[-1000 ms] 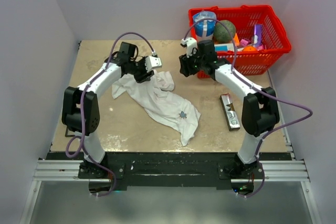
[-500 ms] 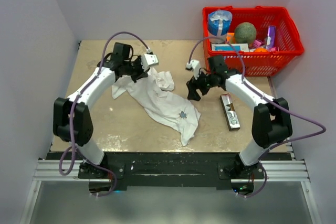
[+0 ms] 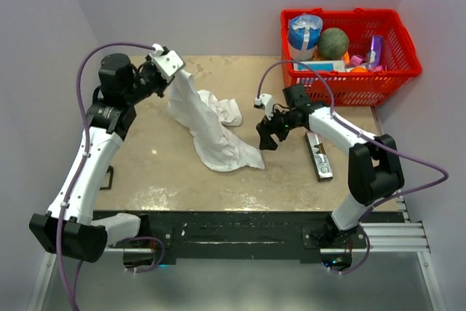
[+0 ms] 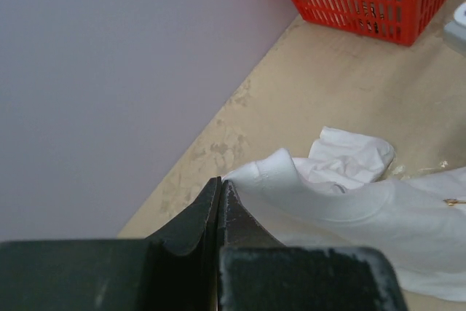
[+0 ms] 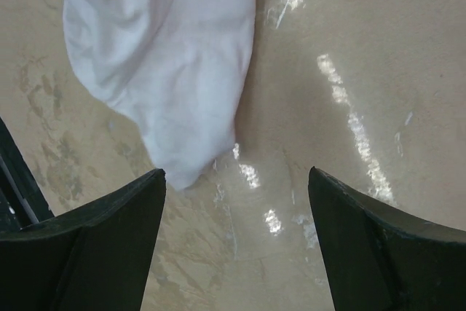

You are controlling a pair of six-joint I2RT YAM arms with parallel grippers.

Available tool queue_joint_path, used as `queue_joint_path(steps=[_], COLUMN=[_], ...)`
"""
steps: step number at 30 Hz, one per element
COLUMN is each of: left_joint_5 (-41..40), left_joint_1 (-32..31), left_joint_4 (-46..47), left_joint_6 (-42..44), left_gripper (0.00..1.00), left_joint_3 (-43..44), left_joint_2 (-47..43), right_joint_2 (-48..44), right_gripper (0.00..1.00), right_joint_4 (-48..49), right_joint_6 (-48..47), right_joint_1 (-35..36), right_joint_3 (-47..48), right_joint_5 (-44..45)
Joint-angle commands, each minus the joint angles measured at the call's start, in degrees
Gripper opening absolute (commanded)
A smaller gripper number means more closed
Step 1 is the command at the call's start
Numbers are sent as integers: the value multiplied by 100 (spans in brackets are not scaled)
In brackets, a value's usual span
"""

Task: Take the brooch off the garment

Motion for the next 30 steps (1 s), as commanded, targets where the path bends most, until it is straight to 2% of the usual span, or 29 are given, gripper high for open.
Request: queue_joint_path(steps=[1,4,5,8,9,13,14,15,16,17,18,19,20,23,24,27,30], left_joint_5=[-297,-411,-412,-586,-927,-1396,-1396,-1379,-1344,-1274,-1029,-896,-738,-193,-70,62,317], left_joint_1=[19,19,28,54,115,344,344,336,336,336,336,318,301,213,160,134,134], left_joint_4=[-47,-696,-1194,-1987,-2068,-2139,-2305,-2359,-2368,-2368,-2316,-2159,-2053,-1648,-1525,-1121,-1050], left_joint_6=[4,-31,47,802,1013,1734,1744,1666,1343,1157,947,492,261,-469,-601,-1032,-1024], left_gripper=[0,0,0,0,0,0,5,18,38,45,57,62,67,69,69,68,66], left_joint_3=[-404,-570,-649,-1167,-1352,-2484,-2583,-2645,-2654,-2593,-2506,-2279,-2146,-1715,-1662,-1538,-1538], left_joint_2=[-269,-366,-479,-891,-1033,-1683,-1745,-1737,-1711,-1615,-1553,-1396,-1290,-772,-622,54,854], right_joint_2=[294,751,926,1147,1174,1121,1104,1104,1121,1139,1217,1244,1279,1262,1236,1007,796], right_gripper=[83,83,83,83,83,83,83,83,83,81,78,75,61,35,21,13,13], right_joint_4=[441,433,424,424,424,502,538,547,634,695,757,862,872,863,837,907,863], right_joint_6=[429,571,553,509,500,439,404,378,377,429,465,500,526,492,465,413,342], right_joint_1=[56,170,196,337,407,618,680,811,873,960,1101,1145,1172,1216,1234,1225,1225], right_joint_3=[819,1329,1469,1550,1524,1146,971,900,838,733,698,680,680,837,899,961,970], right_joint_5=[-532,-594,-559,-471,-462,-366,-96,3,212,693,976,1136,1190,1330,1453,1655,1665])
